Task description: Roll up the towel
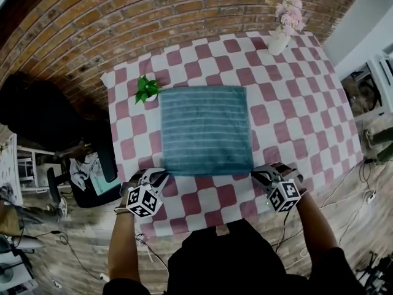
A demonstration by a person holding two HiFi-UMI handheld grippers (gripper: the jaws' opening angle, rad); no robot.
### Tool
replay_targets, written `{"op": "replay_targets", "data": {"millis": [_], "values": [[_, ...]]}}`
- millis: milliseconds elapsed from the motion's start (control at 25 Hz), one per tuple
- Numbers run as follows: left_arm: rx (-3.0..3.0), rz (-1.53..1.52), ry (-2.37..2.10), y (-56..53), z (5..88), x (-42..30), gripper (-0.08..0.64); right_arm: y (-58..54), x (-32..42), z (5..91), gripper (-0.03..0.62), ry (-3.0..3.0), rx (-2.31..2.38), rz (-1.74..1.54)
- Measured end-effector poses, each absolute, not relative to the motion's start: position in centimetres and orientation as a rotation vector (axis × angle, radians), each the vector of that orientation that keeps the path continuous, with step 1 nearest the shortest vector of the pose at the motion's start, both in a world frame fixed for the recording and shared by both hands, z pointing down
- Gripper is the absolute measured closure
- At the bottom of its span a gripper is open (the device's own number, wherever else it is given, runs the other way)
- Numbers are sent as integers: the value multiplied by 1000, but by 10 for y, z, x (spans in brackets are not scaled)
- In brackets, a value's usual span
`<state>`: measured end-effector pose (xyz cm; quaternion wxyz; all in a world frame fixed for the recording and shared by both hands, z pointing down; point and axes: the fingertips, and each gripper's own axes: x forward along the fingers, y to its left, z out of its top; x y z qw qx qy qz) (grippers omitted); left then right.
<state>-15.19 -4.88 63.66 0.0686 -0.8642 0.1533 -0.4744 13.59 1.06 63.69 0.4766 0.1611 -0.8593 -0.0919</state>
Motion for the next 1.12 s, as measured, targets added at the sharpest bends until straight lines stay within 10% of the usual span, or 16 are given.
{"op": "replay_targets", "data": {"millis": [200,560,1120], "values": [[-2781,-1301,685,-45,608,-149,248,-8,142,606,451,-2274,590,-10],[-2976,-947,761,-21,568,-5,334,-141,188,555,483,-2219,883,-158],[-2814,-1473,1169,-11,632,146,328,-287,201,636,417,-1481,-132,-1344]]}}
